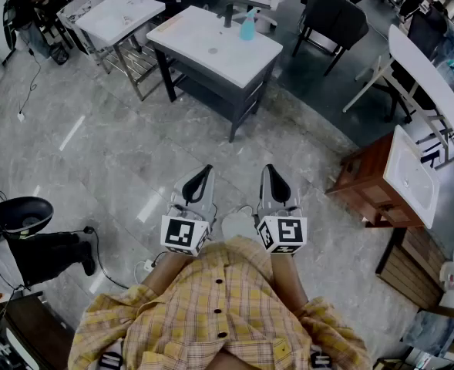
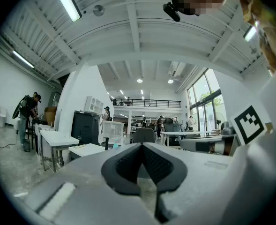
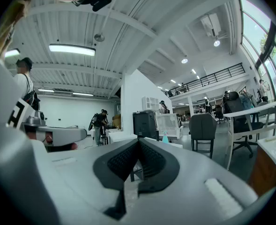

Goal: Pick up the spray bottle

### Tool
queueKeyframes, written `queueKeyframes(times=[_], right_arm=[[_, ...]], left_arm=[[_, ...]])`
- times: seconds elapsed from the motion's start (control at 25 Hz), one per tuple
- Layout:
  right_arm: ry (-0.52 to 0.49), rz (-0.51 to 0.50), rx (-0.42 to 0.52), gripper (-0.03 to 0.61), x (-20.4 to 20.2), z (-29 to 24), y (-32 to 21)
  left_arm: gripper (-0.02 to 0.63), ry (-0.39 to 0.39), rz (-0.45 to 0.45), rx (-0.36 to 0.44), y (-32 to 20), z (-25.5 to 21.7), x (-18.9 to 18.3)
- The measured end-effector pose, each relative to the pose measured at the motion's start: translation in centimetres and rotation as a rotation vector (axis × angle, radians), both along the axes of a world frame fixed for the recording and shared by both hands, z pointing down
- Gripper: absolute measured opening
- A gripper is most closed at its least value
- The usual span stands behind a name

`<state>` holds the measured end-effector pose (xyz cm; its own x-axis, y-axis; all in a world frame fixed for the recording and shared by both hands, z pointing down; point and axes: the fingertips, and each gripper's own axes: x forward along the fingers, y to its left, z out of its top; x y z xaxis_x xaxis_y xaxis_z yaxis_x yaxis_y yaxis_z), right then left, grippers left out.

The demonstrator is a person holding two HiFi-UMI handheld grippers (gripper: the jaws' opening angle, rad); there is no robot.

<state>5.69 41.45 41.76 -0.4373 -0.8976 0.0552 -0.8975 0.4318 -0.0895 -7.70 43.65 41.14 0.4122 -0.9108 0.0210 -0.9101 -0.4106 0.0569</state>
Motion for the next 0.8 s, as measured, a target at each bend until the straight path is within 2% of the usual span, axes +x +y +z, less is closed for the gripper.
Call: queueKeyframes(times=[0.44, 0.64, 0.8], right_arm=[[-0.025, -0.027, -0.018, -0.002, 0.3, 1.2, -2.9], [-0.036, -0.041, -0.019, -0.002, 1.8, 0.7, -6.5], [-0.087, -0.053, 0.003, -0.002, 3.4, -0.3, -10.3]], left_arm=[[-0.002, 0.004, 0.005, -0.021, -3.3, 1.3, 0.9], [0.000, -0.001, 0.012, -0.025, -7.2, 1.2, 2.8], [-0.002, -0.010, 0.012, -0.017, -10.9, 0.6, 4.3]])
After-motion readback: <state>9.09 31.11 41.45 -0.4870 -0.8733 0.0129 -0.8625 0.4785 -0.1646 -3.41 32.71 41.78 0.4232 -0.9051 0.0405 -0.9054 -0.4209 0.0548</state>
